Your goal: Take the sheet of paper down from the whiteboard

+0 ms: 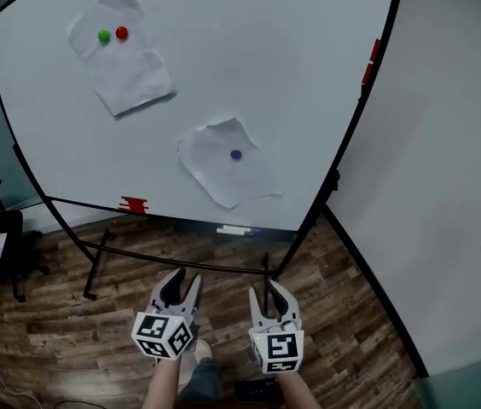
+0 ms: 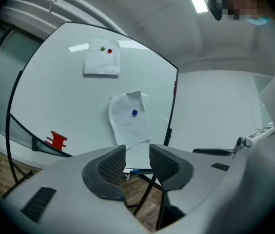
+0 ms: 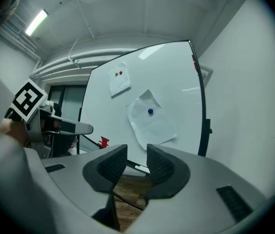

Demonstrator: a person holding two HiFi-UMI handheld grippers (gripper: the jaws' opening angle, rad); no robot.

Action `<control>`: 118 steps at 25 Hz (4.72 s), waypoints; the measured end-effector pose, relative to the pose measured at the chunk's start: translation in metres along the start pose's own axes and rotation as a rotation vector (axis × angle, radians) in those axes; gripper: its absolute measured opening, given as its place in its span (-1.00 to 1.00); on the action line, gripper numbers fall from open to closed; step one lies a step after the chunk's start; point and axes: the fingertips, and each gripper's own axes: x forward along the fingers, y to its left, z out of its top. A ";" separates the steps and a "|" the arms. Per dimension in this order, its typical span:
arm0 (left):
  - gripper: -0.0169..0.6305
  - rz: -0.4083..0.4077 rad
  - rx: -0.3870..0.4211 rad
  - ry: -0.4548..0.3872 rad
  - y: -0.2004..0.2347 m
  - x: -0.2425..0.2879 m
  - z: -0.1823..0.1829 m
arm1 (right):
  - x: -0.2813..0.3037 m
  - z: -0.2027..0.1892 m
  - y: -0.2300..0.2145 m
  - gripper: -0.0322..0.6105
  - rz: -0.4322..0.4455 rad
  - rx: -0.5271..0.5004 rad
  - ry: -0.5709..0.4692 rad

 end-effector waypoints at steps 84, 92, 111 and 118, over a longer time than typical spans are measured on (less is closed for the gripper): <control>-0.87 -0.164 -0.132 -0.049 0.131 0.256 0.084 | 0.302 0.119 -0.072 -0.48 -0.202 -0.351 -0.269; -0.87 -0.158 -0.199 -0.055 0.135 0.257 0.085 | 0.300 0.117 -0.070 -0.48 -0.175 -0.356 -0.252; -0.88 -0.128 -0.268 -0.079 0.140 0.244 0.090 | 0.284 0.109 -0.074 -0.48 -0.173 -0.338 -0.254; -0.88 -0.110 -0.277 -0.095 0.145 0.231 0.095 | 0.278 0.109 -0.077 -0.48 -0.173 -0.332 -0.258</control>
